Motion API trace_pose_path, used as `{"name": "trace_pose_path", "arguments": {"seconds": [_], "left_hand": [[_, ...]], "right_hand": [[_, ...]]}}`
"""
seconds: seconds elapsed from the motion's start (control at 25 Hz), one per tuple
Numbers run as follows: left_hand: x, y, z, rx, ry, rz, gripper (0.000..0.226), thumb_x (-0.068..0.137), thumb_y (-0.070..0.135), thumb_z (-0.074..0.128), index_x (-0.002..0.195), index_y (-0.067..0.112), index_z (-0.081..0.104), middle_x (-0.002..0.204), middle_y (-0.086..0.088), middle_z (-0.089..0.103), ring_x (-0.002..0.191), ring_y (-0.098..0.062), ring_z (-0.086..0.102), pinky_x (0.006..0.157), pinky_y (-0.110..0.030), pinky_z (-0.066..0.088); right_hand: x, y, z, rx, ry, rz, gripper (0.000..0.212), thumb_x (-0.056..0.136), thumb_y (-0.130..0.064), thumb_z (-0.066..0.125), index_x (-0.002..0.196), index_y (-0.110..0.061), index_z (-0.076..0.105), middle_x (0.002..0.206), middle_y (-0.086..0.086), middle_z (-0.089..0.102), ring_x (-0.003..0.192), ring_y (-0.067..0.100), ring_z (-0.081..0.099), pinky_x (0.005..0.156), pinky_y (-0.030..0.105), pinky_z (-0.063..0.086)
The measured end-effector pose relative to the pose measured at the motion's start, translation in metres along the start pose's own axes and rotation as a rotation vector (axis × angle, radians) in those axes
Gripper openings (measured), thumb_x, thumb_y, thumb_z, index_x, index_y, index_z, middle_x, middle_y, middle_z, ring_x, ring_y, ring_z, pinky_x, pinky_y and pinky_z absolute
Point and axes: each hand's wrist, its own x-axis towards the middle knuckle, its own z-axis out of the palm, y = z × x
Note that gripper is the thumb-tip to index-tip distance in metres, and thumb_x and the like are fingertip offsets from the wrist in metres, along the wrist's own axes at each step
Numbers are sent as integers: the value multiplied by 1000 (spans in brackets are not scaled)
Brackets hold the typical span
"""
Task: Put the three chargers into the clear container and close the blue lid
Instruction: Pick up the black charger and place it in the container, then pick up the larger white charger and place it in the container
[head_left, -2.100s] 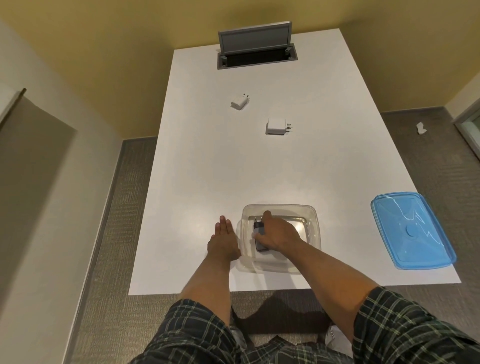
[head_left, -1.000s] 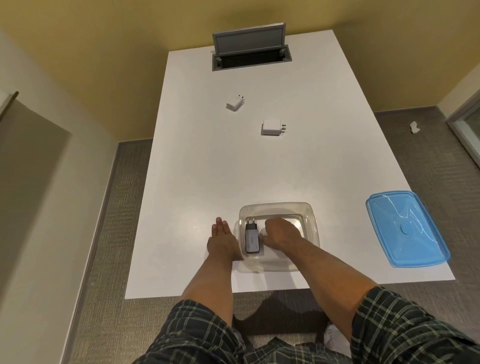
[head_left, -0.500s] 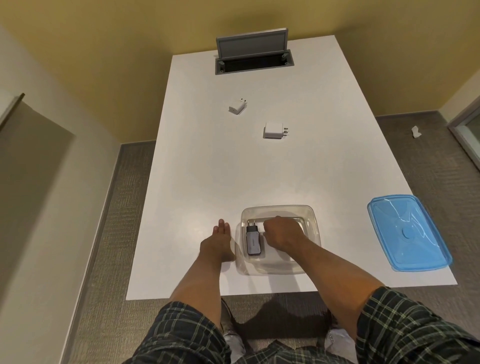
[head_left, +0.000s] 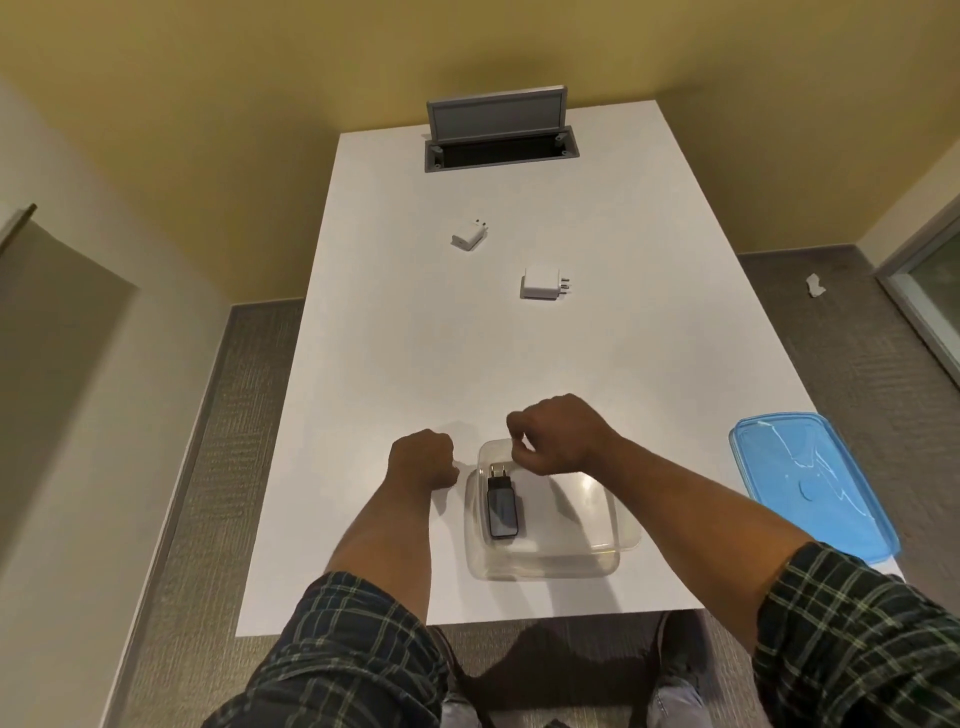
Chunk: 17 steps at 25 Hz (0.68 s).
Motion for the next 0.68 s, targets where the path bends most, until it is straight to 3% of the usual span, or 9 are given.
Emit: {"name": "trace_pose_path", "arguments": {"seconds": [0.24, 0.4, 0.48, 0.68], "left_hand": [[33, -1, -16, -128, 150, 13, 33, 98, 31, 47, 126, 19, 59, 134, -2, 59, 123, -27, 58, 99, -37, 46], [55, 4, -23, -264, 205, 29, 63, 103, 36, 44, 159, 13, 25, 166, -6, 23, 153, -25, 26, 117, -43, 34], [66, 6, -27, -288, 222, 36, 67, 106, 37, 38, 162, 11, 14, 170, -6, 9, 158, -24, 12, 122, -42, 29], [100, 13, -29, -267, 303, 85, 60, 109, 30, 29, 162, 6, 14, 170, -9, 10, 158, -26, 11, 126, -35, 23]], "right_hand": [[44, 36, -3, 47, -4, 329, 17, 90, -29, 50, 91, -22, 66, 89, -4, 69, 83, 25, 66, 61, 28, 38], [64, 58, 5, 168, -48, 560, 34, 91, -30, 59, 123, -19, 60, 121, 1, 60, 111, 27, 60, 86, 36, 49], [76, 66, 7, 169, -57, 601, 44, 90, -29, 60, 131, -14, 52, 131, 6, 56, 117, 30, 56, 90, 40, 49], [111, 95, 12, 101, -85, 585, 56, 92, -22, 56, 144, -12, 38, 146, 8, 43, 124, 33, 51, 92, 44, 49]]}}
